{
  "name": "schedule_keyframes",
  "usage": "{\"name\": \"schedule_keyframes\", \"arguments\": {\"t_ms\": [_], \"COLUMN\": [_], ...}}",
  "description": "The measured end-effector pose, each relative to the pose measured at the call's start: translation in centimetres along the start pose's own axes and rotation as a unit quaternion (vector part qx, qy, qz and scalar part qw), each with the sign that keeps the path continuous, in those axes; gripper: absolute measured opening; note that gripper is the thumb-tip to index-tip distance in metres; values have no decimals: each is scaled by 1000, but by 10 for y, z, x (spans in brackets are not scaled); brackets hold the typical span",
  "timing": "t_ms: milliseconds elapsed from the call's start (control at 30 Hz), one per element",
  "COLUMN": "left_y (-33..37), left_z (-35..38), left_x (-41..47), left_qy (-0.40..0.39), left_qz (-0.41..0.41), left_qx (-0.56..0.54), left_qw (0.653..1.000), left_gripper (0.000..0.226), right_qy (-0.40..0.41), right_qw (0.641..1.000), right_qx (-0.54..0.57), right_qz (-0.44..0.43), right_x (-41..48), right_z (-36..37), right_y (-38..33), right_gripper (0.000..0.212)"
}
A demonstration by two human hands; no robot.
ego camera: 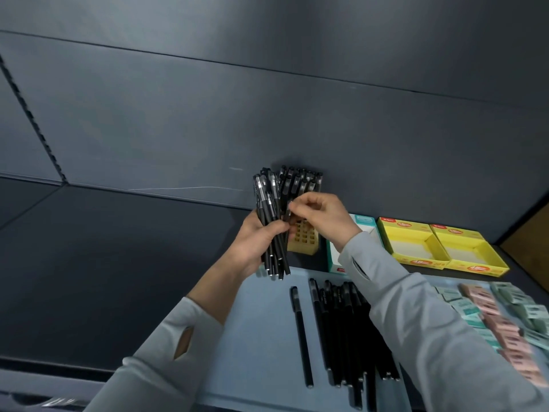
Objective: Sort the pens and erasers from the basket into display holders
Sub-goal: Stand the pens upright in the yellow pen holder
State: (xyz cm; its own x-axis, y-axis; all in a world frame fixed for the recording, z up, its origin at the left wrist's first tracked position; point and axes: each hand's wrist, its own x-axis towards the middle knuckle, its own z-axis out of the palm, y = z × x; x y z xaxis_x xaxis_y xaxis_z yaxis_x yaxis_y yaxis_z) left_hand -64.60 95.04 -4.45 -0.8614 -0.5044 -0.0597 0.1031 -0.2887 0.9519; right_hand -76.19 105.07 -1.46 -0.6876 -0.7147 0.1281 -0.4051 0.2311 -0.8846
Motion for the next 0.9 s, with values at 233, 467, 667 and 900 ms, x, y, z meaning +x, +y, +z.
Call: {"name": "schedule_keyframes", "arguments": {"t_ms": [233, 467, 667, 900], "left_y": [-8, -4, -4, -2], "left_z": [-4, -12, -17, -16], "left_x": [3, 2, 0, 0], "left_qy": [55, 63, 64, 42], "left_qz": [-28, -19, 18, -8], "left_qx": [-14, -10, 23, -31], "left_qw": [998, 998, 997, 999], "left_gripper": [26, 25, 31, 29], "right_qy": [128, 221, 206, 189], "right_qw": [984, 970, 972, 975], "right_qx": [127, -59, -56, -64], "right_qz": [-16, -87, -100, -99], "right_x": [10, 20, 30, 36], "right_z": [-32, -51, -38, -33], "right_y": [-1, 8, 22, 21], "right_gripper": [9, 6, 4, 4]}}
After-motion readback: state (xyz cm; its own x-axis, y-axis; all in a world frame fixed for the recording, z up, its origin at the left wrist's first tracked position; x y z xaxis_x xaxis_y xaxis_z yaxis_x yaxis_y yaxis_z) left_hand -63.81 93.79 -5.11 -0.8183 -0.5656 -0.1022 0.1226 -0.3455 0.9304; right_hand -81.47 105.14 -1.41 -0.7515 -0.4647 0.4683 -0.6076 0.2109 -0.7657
